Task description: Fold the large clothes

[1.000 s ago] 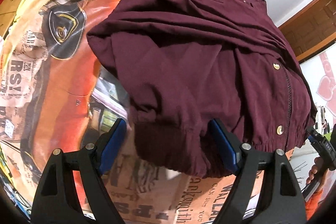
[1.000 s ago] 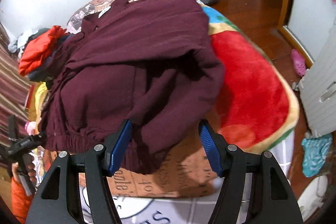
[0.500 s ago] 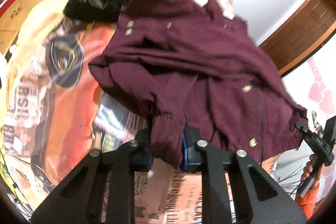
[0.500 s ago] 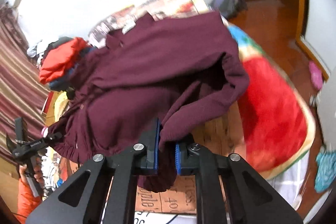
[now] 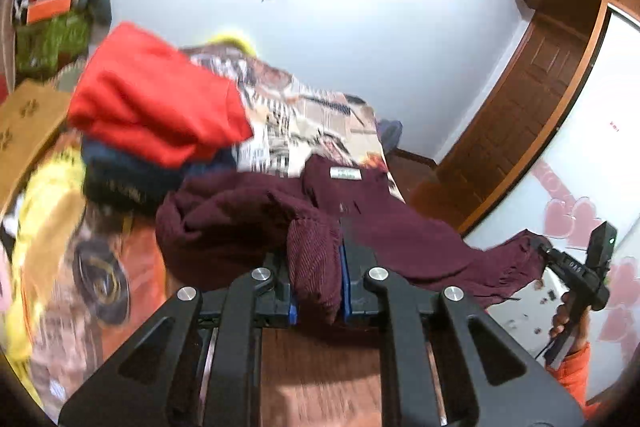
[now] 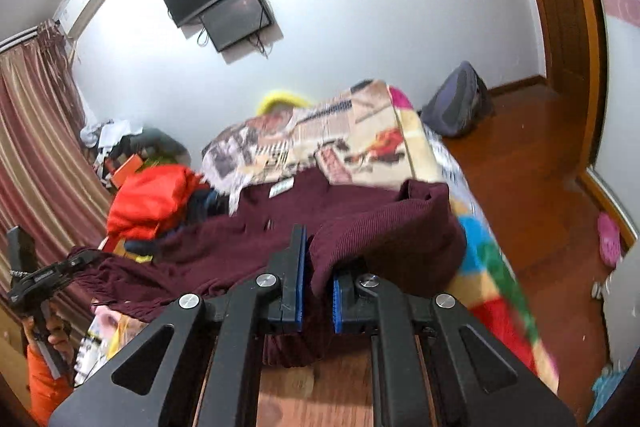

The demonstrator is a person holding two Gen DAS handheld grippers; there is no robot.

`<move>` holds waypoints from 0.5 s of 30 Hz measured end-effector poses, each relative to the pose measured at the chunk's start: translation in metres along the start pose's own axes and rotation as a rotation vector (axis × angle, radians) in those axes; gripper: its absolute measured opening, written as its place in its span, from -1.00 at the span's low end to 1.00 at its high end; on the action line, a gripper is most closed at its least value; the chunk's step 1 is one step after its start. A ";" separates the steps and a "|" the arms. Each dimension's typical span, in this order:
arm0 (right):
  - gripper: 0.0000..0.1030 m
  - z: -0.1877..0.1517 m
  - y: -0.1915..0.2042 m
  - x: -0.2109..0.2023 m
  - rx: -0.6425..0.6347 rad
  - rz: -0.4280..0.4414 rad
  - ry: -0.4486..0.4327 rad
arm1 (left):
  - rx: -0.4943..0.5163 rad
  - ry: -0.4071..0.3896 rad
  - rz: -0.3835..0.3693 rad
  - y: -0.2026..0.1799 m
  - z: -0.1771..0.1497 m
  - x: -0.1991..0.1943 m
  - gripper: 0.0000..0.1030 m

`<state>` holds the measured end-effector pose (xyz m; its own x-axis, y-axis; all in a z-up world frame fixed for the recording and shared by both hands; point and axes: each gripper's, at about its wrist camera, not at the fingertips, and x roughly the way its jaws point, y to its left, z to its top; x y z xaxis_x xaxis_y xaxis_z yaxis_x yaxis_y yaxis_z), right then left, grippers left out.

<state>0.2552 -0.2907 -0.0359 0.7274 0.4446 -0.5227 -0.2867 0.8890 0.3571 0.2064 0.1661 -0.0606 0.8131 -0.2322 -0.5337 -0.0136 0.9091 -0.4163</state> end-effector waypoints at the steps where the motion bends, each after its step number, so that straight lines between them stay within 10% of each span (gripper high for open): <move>1: -0.83 0.007 -0.001 0.009 -0.004 -0.004 -0.005 | 0.011 -0.008 0.015 -0.002 0.008 0.009 -0.71; 15: -0.83 0.041 -0.046 0.127 0.066 -0.088 0.093 | 0.064 0.084 0.151 0.015 0.065 0.163 -0.71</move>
<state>0.3862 -0.2794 -0.0870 0.6862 0.3767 -0.6222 -0.1807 0.9169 0.3558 0.3771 0.1648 -0.1062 0.7528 -0.1168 -0.6478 -0.0931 0.9553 -0.2805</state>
